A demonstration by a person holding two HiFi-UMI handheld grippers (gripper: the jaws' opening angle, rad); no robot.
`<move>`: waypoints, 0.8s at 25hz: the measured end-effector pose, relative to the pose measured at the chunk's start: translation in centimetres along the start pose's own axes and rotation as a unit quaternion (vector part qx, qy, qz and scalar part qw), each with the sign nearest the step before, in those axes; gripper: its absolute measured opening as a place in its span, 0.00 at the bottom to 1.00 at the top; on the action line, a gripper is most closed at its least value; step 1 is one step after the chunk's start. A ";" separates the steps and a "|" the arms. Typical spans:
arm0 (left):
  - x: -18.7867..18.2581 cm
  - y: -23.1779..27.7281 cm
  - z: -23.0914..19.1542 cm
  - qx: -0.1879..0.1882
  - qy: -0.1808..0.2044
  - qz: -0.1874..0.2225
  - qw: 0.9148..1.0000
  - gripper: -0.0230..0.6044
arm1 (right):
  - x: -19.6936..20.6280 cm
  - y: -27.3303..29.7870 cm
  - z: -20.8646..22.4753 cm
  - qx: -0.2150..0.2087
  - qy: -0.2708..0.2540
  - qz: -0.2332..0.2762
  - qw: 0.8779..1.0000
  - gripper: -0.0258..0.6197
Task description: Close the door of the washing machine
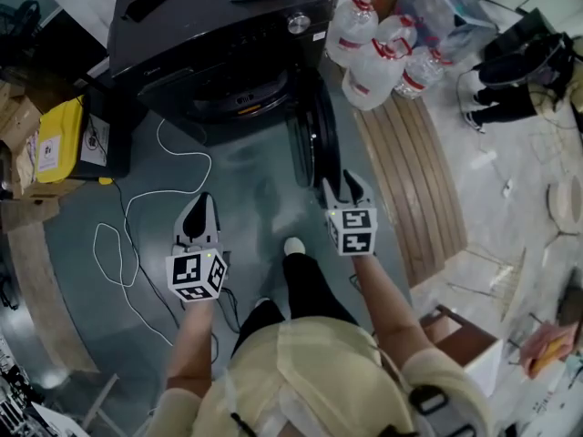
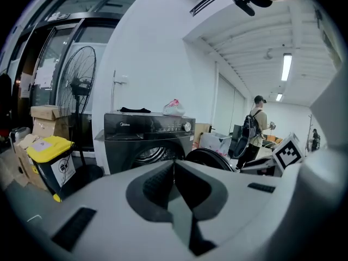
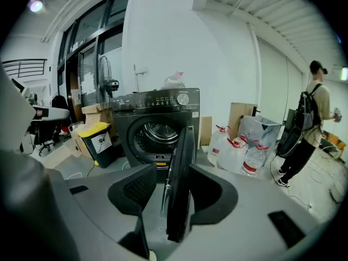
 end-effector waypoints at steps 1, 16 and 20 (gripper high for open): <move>0.1 0.6 0.1 0.003 0.006 -0.004 1.000 0.02 | 0.2 0.6 0.3 -0.001 0.000 -0.006 1.000 0.29; 1.1 4.0 -0.3 -0.024 0.013 -0.023 0.999 0.02 | 1.9 5.1 2.8 -0.017 0.013 -0.058 0.998 0.29; 1.3 4.3 0.0 -0.026 0.018 -0.029 0.999 0.02 | 1.5 5.2 2.7 -0.020 0.013 -0.069 0.997 0.29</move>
Point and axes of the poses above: the fingertips, and each gripper's own axes: y forward along the fingers, z to its right, x out of its underside, the point moved 10 cm from there along -y, backward along the fingers, and after that the axes turned 8 degrees about z, right-handed, at the moved point
